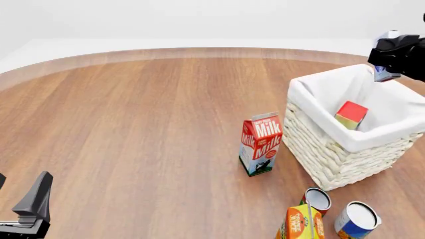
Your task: Pick up the cream cheese box and the butter, and put them in the basket.
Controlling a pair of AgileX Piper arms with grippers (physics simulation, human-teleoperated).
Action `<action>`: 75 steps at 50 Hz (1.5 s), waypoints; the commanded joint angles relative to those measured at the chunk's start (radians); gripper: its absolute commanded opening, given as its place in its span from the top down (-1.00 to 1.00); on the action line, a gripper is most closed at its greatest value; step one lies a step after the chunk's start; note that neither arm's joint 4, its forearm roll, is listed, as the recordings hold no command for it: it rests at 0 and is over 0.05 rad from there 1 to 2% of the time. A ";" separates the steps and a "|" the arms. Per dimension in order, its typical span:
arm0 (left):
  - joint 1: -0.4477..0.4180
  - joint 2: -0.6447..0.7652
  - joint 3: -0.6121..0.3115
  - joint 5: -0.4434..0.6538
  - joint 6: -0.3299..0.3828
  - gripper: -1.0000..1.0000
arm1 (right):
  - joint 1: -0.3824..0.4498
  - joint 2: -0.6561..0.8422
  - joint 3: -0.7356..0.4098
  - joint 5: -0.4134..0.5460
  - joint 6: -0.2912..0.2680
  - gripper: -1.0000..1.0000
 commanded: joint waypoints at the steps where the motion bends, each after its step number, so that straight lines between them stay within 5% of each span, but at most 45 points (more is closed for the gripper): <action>1: 0.000 0.000 0.000 0.000 0.000 -1.00 | 0.015 0.018 0.011 -0.024 0.003 1.00; 75: 0.000 0.000 0.000 0.000 0.000 -1.00 | 0.028 0.106 0.020 -0.091 -0.005 1.00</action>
